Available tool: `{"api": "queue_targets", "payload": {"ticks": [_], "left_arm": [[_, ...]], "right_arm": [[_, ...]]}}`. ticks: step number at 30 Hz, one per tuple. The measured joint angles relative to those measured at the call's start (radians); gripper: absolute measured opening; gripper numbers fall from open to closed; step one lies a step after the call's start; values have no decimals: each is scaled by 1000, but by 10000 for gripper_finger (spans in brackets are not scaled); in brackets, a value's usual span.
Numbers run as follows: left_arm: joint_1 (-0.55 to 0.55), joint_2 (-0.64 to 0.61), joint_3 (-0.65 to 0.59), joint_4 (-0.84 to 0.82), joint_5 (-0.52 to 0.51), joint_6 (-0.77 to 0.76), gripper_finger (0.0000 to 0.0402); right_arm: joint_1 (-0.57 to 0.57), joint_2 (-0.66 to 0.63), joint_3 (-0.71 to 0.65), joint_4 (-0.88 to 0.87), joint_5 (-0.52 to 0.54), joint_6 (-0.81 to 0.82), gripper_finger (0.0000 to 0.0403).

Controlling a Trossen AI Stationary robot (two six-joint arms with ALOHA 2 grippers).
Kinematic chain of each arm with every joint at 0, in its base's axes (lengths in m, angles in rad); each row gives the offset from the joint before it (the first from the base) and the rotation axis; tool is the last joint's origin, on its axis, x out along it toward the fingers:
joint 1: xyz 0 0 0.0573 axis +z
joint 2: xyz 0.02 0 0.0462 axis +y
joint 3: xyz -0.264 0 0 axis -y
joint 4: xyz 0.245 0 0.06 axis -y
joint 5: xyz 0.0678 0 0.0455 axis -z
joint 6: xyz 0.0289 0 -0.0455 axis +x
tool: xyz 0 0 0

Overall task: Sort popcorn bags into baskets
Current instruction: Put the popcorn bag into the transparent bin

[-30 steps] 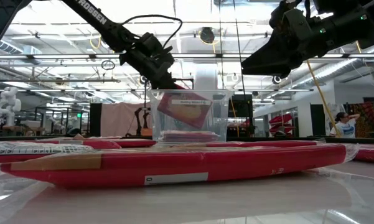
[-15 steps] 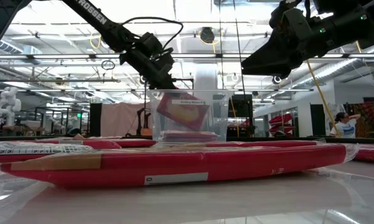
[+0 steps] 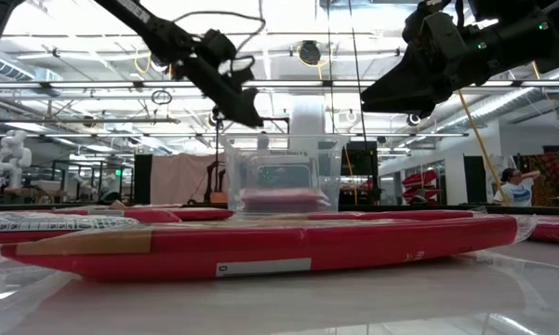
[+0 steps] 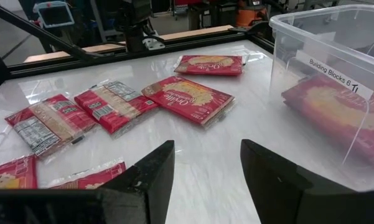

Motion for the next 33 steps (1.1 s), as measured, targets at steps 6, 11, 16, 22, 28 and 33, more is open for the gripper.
{"api": "queue_targets", "payload": {"ticks": [6,11,16,22,28,33], "left_arm": [[-1,-111,0,-55,14,-34,186],[-26,-184,0,-206,73,-29,155],[-86,-249,-46,-331,194,-26,119],[-236,-388,-310,-178,200,-41,94],[-396,-483,-611,163,196,-168,93],[-518,-480,-774,397,138,-225,93]], "right_arm": [[0,0,0,0,0,-2,176],[0,0,0,-8,0,13,176],[7,0,0,-52,-19,110,176],[80,1,0,-104,-58,248,176],[170,84,0,-104,-80,347,176],[228,227,5,-39,-117,379,176]]}}
